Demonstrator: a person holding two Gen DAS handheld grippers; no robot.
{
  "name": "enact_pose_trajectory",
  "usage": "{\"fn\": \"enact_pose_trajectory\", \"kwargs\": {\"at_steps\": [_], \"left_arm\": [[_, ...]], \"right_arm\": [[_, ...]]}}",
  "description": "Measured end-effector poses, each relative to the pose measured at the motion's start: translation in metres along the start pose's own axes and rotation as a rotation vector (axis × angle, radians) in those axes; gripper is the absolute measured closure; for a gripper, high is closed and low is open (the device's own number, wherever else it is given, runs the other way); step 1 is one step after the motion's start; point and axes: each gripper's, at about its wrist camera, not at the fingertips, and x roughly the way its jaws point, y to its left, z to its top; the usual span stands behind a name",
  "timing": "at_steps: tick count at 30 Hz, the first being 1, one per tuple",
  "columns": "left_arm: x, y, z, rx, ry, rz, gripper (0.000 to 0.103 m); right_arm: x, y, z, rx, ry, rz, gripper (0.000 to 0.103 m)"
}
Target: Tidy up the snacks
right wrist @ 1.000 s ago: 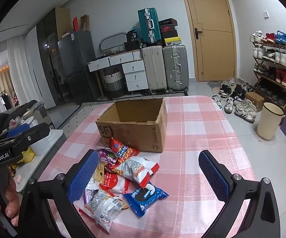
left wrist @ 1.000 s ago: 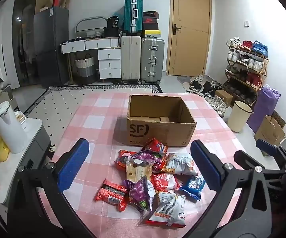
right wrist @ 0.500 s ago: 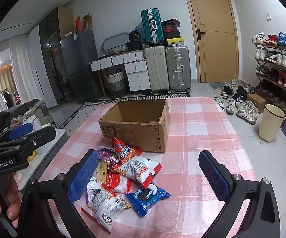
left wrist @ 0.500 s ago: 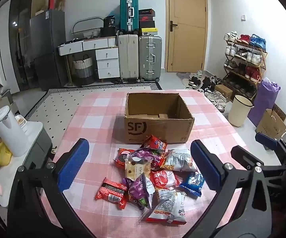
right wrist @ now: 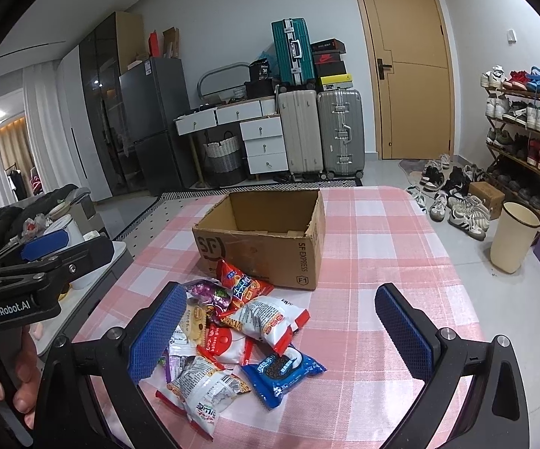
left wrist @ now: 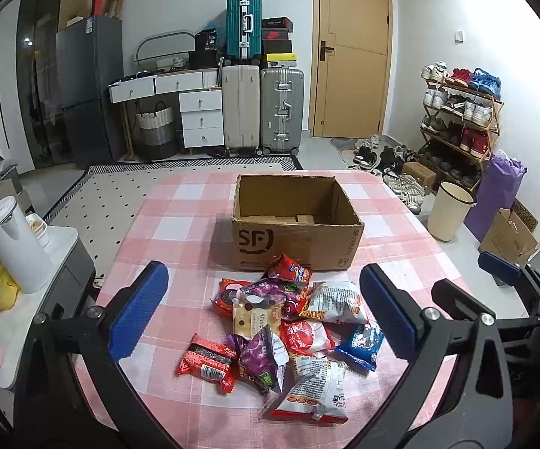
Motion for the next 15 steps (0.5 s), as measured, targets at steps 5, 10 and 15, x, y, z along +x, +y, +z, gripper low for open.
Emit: {"fn": "enact_pose_trajectory", "kwargs": {"at_steps": [5,10,15], "left_arm": [[0.0002,0.003,-0.0004,-0.005,0.002,0.003,0.001],[0.0003,0.0037,-0.0006,-0.002,0.002,0.004,0.001],[-0.0005,0.0026,-0.0008,-0.003,0.002,0.001,0.001]], "right_arm": [[-0.0001,0.0007,-0.0014,-0.005,0.002,-0.002,0.0],[0.0013,0.0008,-0.0016,-0.004,0.005,0.005,0.0],[0.0015,0.0011,-0.0025,-0.005,0.005,0.006,0.0]]}}
